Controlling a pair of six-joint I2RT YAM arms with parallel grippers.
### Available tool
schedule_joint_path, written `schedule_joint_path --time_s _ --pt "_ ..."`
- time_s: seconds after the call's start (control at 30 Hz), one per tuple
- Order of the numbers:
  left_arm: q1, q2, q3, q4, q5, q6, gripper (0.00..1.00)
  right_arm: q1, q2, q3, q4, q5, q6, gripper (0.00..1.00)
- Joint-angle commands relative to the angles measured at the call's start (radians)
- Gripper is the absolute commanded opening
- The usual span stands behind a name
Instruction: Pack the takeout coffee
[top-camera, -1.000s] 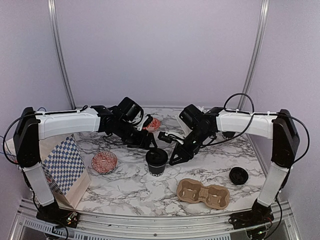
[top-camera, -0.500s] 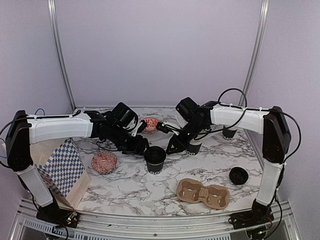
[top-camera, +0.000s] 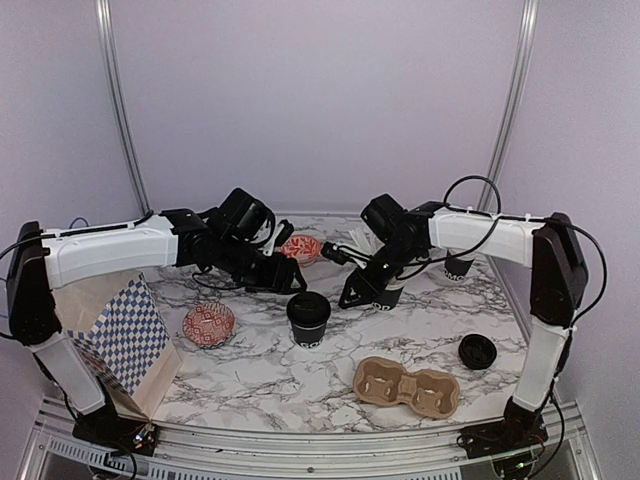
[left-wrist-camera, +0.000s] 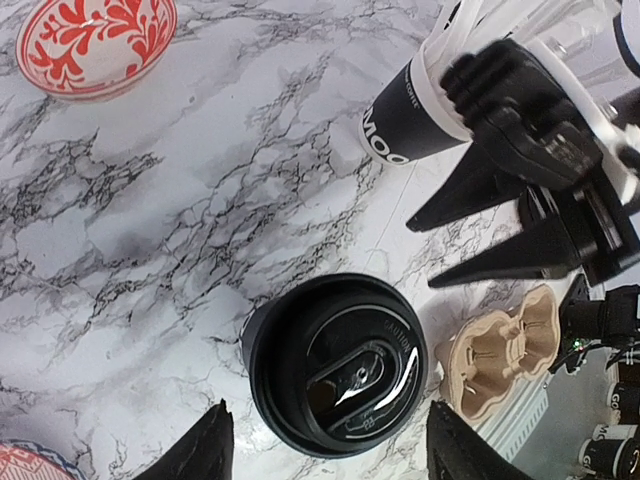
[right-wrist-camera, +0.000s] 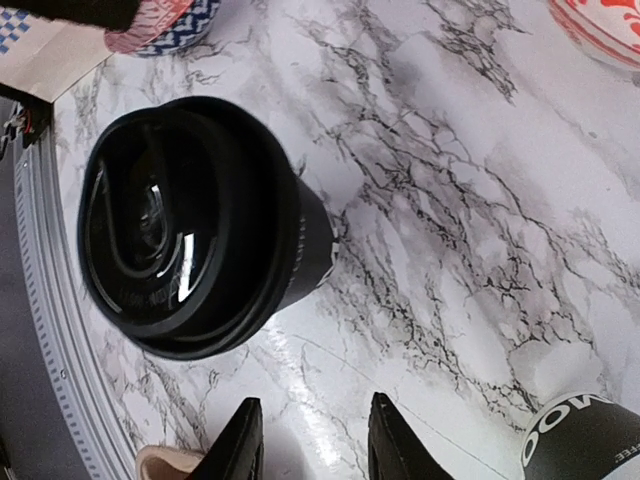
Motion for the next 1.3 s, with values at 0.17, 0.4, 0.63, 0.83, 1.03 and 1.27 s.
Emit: schedule_joint_path --time_s 0.17,0.4,0.63,0.83,1.03,1.27 --pt "0.010 0.148 0.112 -0.003 0.002 0.057 0.62 0.031 -0.075 -0.051 -0.020 -0.219 -0.004 0.48" --pt "0.017 0.150 0.059 0.000 0.005 0.055 0.57 0.061 -0.001 0.007 -0.032 -0.191 0.013 0.53" --pt "0.018 0.146 0.015 0.014 0.033 0.030 0.48 0.064 0.047 0.051 -0.027 -0.175 0.053 0.55" --pt "0.018 0.143 -0.015 0.022 0.038 0.015 0.45 0.063 0.073 0.065 -0.026 -0.196 0.070 0.57" --pt "0.017 0.138 -0.038 0.027 0.040 0.006 0.44 0.063 0.093 0.056 -0.011 -0.099 0.105 0.57" --pt "0.018 0.142 -0.072 0.026 0.042 -0.013 0.42 0.062 0.151 0.021 0.006 0.112 0.155 0.54"
